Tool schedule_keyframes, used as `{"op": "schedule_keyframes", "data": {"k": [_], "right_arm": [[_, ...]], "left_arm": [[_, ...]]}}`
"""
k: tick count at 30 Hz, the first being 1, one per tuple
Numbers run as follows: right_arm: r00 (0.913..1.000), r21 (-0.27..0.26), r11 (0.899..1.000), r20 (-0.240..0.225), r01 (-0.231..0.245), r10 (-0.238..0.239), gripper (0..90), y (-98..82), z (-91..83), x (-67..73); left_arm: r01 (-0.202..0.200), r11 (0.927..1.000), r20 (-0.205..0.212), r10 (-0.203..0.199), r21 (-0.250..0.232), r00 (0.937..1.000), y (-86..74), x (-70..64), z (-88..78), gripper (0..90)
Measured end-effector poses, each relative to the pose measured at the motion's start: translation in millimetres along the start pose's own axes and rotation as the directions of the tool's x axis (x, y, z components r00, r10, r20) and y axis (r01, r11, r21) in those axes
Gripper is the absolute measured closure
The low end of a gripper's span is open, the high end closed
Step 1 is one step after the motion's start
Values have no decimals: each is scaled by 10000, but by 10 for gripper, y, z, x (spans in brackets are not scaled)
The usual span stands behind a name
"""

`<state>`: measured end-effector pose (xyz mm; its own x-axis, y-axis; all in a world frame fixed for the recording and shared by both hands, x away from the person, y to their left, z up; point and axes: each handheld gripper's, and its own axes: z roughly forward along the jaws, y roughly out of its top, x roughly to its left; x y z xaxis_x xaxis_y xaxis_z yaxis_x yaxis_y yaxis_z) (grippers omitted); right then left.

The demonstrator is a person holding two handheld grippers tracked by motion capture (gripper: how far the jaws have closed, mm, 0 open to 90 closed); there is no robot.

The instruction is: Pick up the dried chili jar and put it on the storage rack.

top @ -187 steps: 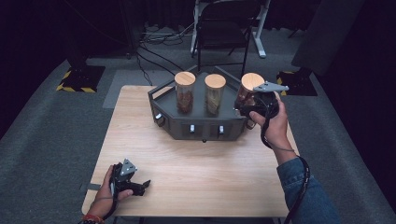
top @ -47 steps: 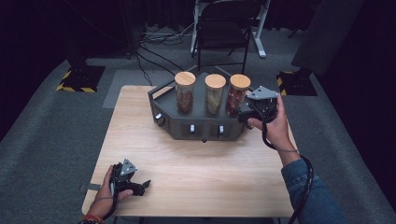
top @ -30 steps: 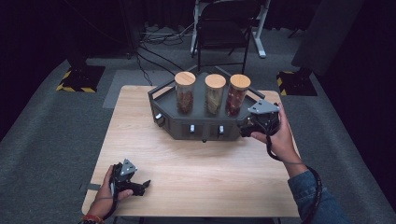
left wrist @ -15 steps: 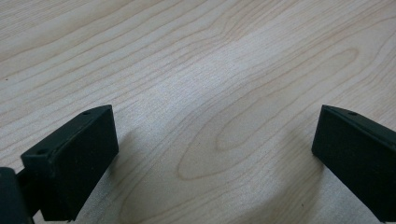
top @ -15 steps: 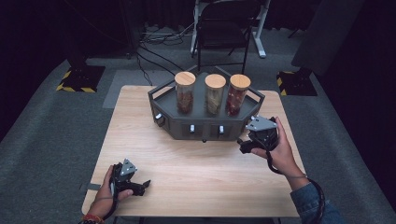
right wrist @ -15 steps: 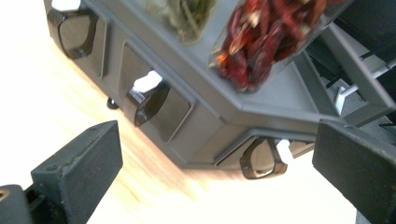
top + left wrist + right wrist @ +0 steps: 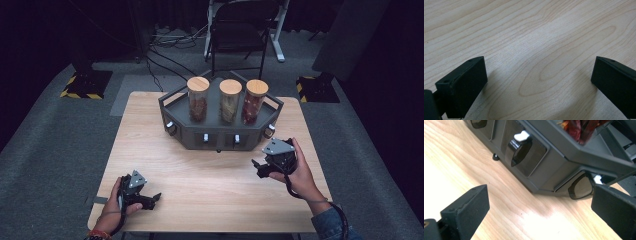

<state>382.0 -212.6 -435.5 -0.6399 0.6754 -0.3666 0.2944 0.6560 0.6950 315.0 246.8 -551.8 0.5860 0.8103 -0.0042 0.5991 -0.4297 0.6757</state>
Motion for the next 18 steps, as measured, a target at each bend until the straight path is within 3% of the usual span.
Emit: {"op": "schedule_keyframes", "data": {"k": [18], "right_arm": [[9988, 573, 9977, -324, -354, 373, 16, -415, 69, 146]], "left_arm": [[-1, 10000, -5, 1, 0, 10000, 0, -1, 0, 3]]}}
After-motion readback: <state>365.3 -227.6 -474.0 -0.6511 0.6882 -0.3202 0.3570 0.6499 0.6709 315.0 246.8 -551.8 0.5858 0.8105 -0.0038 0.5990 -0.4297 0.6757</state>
